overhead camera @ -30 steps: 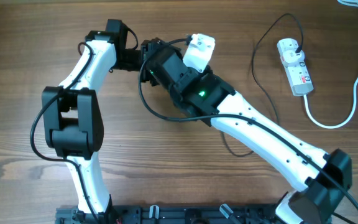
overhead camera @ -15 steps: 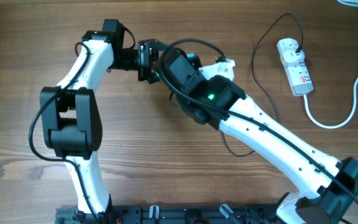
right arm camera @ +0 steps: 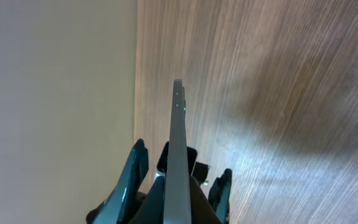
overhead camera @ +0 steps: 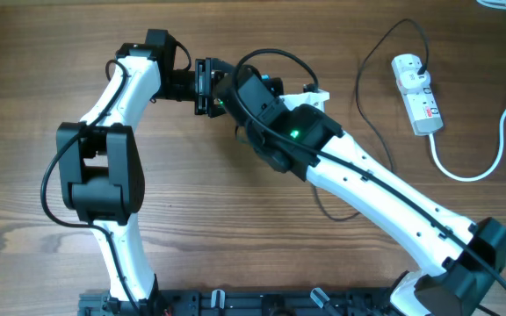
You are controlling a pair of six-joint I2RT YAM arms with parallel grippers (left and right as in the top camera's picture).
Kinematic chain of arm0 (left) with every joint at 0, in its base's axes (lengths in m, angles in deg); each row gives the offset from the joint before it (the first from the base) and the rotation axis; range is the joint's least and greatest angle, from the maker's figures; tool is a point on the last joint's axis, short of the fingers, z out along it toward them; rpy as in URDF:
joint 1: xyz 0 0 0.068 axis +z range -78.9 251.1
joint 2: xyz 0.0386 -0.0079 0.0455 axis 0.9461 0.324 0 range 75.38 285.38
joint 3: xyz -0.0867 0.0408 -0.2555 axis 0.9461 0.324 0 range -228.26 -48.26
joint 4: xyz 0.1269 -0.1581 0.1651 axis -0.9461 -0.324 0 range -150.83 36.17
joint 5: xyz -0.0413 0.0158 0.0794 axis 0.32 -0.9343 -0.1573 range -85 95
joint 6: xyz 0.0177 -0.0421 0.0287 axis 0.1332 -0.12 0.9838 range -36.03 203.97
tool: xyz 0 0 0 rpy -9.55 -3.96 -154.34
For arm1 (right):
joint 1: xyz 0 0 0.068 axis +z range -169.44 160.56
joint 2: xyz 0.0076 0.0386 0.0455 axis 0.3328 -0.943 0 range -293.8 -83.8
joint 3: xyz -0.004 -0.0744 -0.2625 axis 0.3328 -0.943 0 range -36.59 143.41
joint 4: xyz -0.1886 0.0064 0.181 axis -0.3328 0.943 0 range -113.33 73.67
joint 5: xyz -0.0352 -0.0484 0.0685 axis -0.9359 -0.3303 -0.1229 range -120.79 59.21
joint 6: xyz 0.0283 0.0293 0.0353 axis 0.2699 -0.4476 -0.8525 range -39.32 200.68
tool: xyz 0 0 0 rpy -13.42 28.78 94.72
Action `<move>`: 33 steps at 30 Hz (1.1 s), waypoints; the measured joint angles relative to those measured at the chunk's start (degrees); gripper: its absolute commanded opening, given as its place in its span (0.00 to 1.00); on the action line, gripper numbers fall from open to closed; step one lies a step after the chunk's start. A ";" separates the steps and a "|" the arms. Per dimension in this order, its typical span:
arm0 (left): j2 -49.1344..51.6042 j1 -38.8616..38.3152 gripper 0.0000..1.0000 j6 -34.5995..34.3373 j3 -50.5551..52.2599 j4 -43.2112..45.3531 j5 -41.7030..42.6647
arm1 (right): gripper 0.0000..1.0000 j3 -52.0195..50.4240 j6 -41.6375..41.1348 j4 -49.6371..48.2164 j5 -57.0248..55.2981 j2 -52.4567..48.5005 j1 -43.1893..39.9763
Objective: Plug charger to phone and switch on socket
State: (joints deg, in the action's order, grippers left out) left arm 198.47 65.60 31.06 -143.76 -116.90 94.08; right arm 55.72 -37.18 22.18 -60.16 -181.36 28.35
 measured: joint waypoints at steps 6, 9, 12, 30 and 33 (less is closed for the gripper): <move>0.00 0.00 0.50 -0.28 0.00 -0.70 0.02 | 0.04 0.00 0.00 -0.37 0.00 0.00 0.00; 0.00 0.00 0.49 -0.33 -0.02 -0.81 0.02 | 0.04 0.00 0.00 -0.15 0.09 0.00 0.00; 0.00 0.00 0.49 -0.37 0.00 -0.83 0.00 | 0.04 0.00 0.00 -0.07 0.63 -0.63 0.00; 0.00 0.00 0.48 0.74 0.00 -0.81 0.00 | 0.04 0.00 -0.39 -2.97 1.09 -3.39 -0.11; 0.00 0.00 0.48 1.11 0.00 -0.81 0.00 | 0.04 0.00 -0.42 -2.97 1.09 -3.39 -0.11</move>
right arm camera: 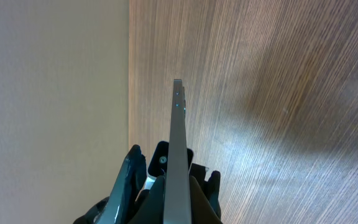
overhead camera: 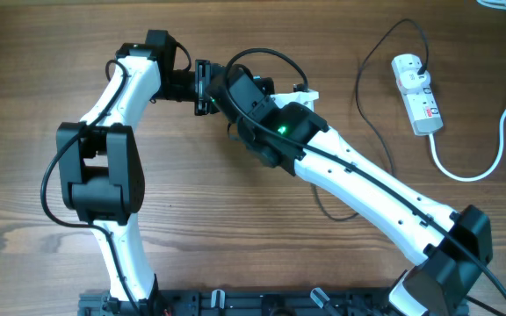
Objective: Plug charger to phone and switch on socket
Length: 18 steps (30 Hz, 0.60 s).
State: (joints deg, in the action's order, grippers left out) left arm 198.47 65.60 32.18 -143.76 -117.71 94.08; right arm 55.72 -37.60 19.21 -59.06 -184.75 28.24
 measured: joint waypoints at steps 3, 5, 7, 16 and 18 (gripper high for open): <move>0.00 0.00 0.48 0.04 0.00 1.38 -0.02 | 0.04 0.00 0.02 0.00 0.00 0.00 0.00; 0.00 0.00 0.47 0.09 0.00 2.84 0.00 | 0.04 0.00 0.00 -0.02 -0.02 0.00 0.00; 0.00 0.00 0.47 0.09 0.00 3.26 0.00 | 0.04 0.00 0.02 0.00 -0.04 0.00 0.00; 0.00 0.00 0.46 0.24 0.00 7.61 0.00 | 0.04 0.00 0.00 -0.11 -0.76 0.00 0.00; 0.00 0.00 0.45 0.24 0.00 7.61 0.00 | 0.04 0.00 0.02 -0.24 -1.16 0.00 0.00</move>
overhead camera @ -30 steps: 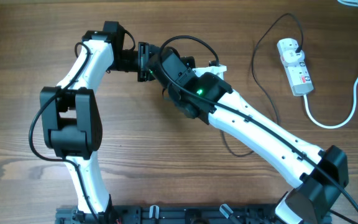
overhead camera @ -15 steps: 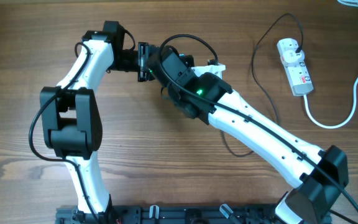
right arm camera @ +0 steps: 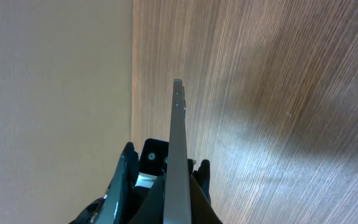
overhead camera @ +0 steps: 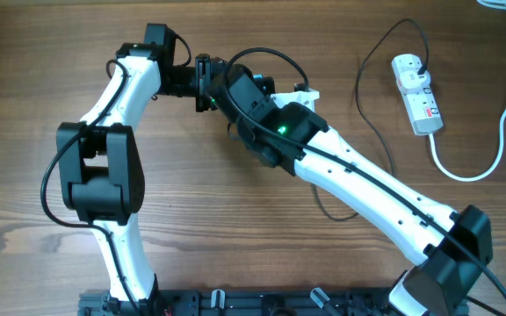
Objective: Plug charger to phone and switch on socket
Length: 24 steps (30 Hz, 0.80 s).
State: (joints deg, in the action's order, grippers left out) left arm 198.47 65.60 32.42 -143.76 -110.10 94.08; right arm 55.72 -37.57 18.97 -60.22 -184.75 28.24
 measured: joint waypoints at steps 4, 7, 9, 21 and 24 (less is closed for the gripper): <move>0.00 0.00 0.42 0.00 0.00 0.02 0.00 | 0.04 0.00 -0.02 -0.61 -0.63 0.00 0.00; 0.00 0.00 0.41 0.00 0.00 0.00 0.00 | 0.04 0.00 -0.02 -0.87 -0.90 0.00 0.00; 0.00 0.00 0.38 -0.02 0.00 0.00 0.00 | 0.04 0.00 -0.02 -0.85 -1.05 0.00 0.00; 0.00 0.00 0.26 -0.04 0.00 0.00 0.00 | 0.05 0.00 -0.02 -1.68 -1.03 0.00 0.00; 0.00 0.00 0.16 0.02 0.00 0.00 0.00 | 0.21 0.02 -0.24 -1.73 -1.03 0.00 0.00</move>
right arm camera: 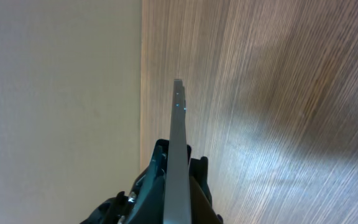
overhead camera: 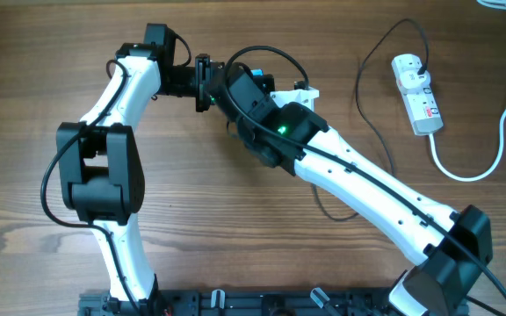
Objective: Plug charger to phone and switch on socket
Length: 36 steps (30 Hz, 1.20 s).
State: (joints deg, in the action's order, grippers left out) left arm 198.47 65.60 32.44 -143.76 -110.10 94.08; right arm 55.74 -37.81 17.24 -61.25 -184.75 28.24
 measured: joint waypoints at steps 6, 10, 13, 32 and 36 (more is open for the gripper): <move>0.00 0.00 0.04 -0.28 0.00 -0.04 -0.87 | 0.21 -0.02 0.02 -0.39 0.02 0.00 0.00; -0.07 0.00 0.04 -0.28 0.00 -0.02 -0.87 | 0.10 0.00 0.17 -0.42 0.00 0.00 0.00; -0.07 0.00 0.04 -0.26 0.00 -0.02 -0.87 | 0.11 -0.02 0.68 -0.42 0.00 0.00 0.00; -2.16 0.00 0.04 1.46 0.04 -0.04 -0.87 | 0.66 0.17 19.98 5.62 6.62 4.61 -12.76; -5.79 0.00 0.04 3.21 0.04 -1.66 -0.87 | 0.76 0.17 29.77 5.18 14.12 4.61 -17.40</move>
State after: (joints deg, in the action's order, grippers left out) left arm 192.67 65.60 35.65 -143.72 -111.76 93.20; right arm 55.92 -8.05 22.42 -47.13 -180.13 10.84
